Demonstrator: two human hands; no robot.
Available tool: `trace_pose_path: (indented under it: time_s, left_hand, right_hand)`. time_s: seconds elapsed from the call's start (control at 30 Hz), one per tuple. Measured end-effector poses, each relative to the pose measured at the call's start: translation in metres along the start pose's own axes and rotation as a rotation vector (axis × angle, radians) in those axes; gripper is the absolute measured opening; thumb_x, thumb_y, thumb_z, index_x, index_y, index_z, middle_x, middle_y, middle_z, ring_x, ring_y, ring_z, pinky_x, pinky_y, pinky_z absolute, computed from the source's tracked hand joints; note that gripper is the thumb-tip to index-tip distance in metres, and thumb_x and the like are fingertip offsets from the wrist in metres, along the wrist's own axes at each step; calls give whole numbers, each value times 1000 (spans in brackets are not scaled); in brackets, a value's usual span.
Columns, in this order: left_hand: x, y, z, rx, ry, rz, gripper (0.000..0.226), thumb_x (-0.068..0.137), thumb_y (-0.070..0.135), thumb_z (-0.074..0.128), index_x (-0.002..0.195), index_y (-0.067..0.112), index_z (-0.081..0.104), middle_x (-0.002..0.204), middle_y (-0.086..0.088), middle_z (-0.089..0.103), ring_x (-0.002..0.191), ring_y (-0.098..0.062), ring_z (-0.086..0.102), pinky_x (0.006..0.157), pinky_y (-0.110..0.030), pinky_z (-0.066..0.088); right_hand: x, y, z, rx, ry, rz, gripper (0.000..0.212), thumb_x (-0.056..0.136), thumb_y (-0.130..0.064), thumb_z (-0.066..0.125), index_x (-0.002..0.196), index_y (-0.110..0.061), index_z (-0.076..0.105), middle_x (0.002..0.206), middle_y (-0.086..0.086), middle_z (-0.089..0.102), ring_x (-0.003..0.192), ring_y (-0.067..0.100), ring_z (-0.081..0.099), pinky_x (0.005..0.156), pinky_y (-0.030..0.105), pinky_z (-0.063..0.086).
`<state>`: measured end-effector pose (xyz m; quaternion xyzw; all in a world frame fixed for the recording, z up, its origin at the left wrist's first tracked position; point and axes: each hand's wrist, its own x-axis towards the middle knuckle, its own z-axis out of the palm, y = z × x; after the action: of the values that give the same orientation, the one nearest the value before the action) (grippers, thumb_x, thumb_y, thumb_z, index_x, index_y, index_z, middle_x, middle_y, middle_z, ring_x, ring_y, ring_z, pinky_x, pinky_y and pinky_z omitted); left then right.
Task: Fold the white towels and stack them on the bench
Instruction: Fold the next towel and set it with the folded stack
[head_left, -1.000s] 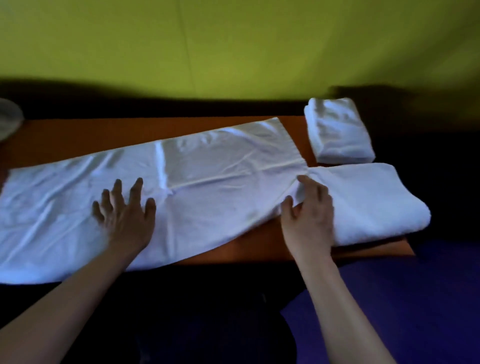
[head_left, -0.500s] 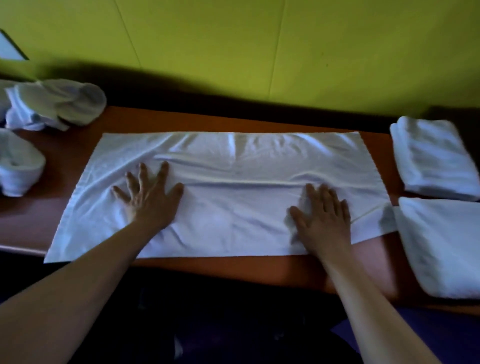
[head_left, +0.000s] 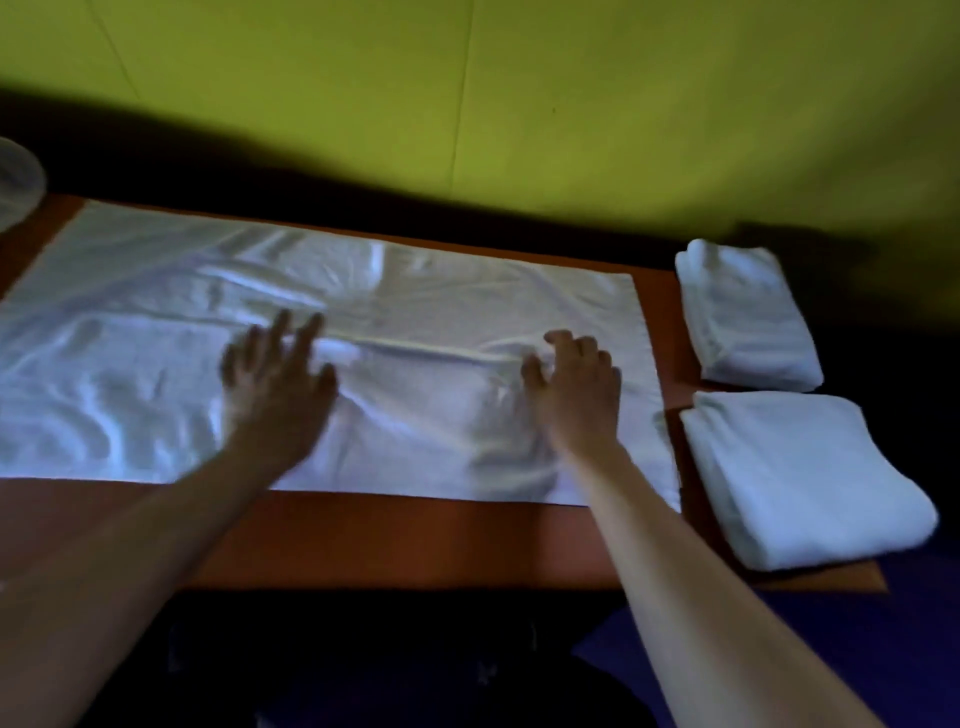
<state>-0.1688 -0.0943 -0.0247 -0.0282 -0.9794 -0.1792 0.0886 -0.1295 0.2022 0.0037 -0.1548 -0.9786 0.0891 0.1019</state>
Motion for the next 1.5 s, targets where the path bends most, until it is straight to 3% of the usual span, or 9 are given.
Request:
trace_pose_path:
  time_s: [0.33,0.5,0.6,0.73,0.9,1.0,1.23,1.33,1.5]
  left_hand:
    - [-100,195,39,-52,-300,714,46,70,43,68,112,25,63,118,-3,56,96,-30,51,82,-42,42]
    - [-98,206,50,-19,-203,676,13,83,27,60,93,22,64,96,-4,57,81,-30,53,68,-40,43]
    - [-100,207,45,-46,-126,683,11,83,18,53,85,20,63,82,-3,58,70,-27,57,58,-36,48]
    - [-106,205,29,-160,-184,557,16,81,14,64,97,17,61,74,0,58,64,-22,62,50,-33,48]
    - [-124,201,1,-341,-426,210,30,93,16,47,122,13,40,116,-10,61,109,-34,59,87,-44,45]
    - [-139,200,-19,-394,-443,212,36,90,37,46,117,16,37,113,-13,63,107,-36,58,86,-41,43]
    - [-159,201,-74,-587,-374,192,35,91,51,27,87,24,49,87,-4,65,83,-31,58,75,-40,46]
    - [-161,183,-98,-663,-303,117,26,86,43,32,91,23,48,82,0,63,79,-29,60,70,-41,48]
    - [-152,124,-133,-764,-195,-140,28,79,33,36,104,31,49,75,-1,67,67,-24,69,60,-41,54]
  right_hand:
    - [78,77,-5,-53,-74,172,56,95,-38,53,138,-4,46,139,23,51,129,41,47,106,45,39]
    - [98,87,1,65,-140,436,90,86,-62,52,140,8,40,136,25,55,124,39,56,94,42,48]
    - [110,93,-1,248,-267,501,65,78,-50,65,117,2,63,110,19,70,100,35,69,69,32,47]
    - [114,96,-10,395,-321,523,42,85,-32,71,108,1,64,103,18,67,96,36,67,71,35,49]
    - [103,96,-34,845,-365,668,21,73,-24,71,81,-8,61,86,17,63,72,27,64,70,33,50]
    - [89,98,-47,995,-572,649,12,94,-22,59,87,-12,58,86,15,59,68,22,62,69,33,52]
    - [82,75,-99,977,-206,697,42,75,-51,74,88,-12,66,84,8,62,90,31,68,77,28,55]
    - [79,33,-121,1081,-115,606,20,95,-25,65,103,-8,60,92,8,58,73,24,56,42,11,45]
    - [68,-62,-128,1267,-91,516,17,92,-14,68,78,-17,58,99,8,66,81,18,64,67,33,53]
